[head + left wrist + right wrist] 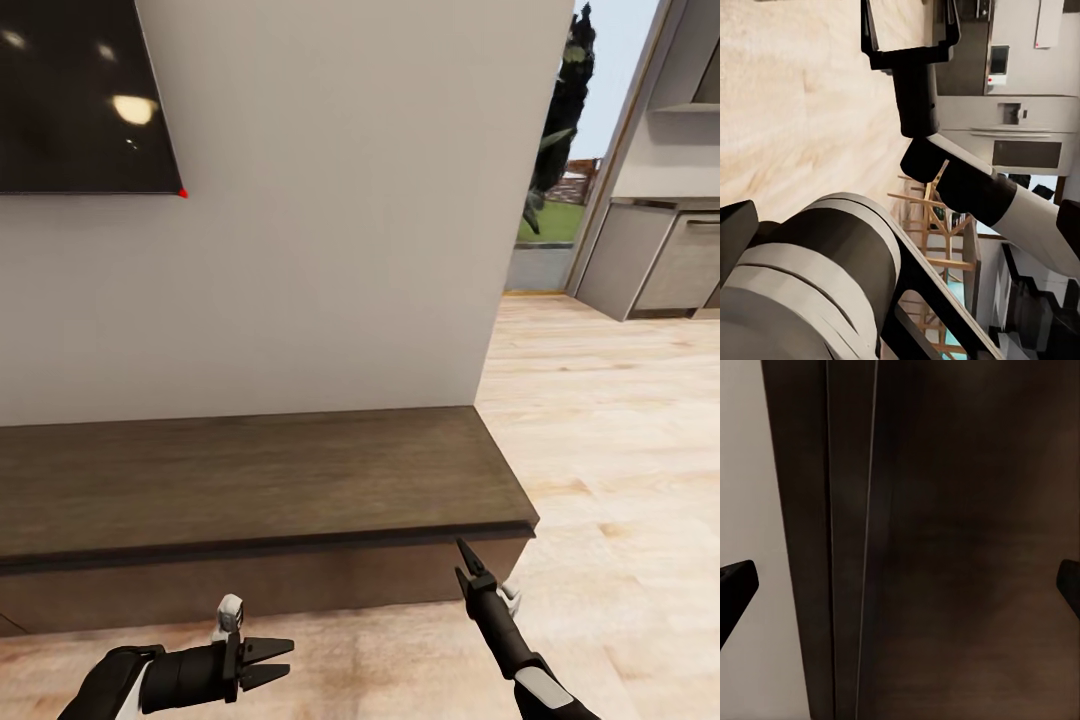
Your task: Place each of the two pumpkins and all three candles from the living room inside a cabinet in the living room (use any cabinet), then make sure every cabinet is closed, and position the cauldron so it is next to a table in the living room.
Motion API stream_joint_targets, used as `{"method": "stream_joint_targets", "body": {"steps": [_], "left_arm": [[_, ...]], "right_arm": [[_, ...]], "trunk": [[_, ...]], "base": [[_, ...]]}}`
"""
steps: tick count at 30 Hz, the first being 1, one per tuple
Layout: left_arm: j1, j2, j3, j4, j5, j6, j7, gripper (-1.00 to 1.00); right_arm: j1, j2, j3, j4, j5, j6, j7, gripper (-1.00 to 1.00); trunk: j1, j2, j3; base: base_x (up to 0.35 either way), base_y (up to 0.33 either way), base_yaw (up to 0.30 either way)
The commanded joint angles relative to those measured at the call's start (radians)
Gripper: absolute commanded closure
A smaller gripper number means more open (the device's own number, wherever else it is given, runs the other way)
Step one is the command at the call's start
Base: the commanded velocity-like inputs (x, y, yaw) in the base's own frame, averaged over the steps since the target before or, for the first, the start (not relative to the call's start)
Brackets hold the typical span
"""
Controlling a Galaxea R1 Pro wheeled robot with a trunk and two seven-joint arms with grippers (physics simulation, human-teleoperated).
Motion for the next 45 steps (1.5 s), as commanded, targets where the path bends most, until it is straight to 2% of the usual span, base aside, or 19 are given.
{"method": "stream_joint_targets", "body": {"steps": [1,45], "left_arm": [[0.0,0.0,0.0,0.0,0.002,0.01,-0.002,-1.0],[0.0,0.0,0.0,0.0,0.002,0.01,-0.002,-1.0]], "right_arm": [[-0.001,0.0,-0.003,0.001,-0.002,0.008,0.004,-1.0],[-0.001,0.002,0.003,-0.007,-0.001,0.008,0.004,-1.0]], "trunk": [[0.0,0.0,-0.001],[0.0,0.0,-0.001]], "base": [[0.021,0.017,0.0],[0.024,0.028,0.0]]}}
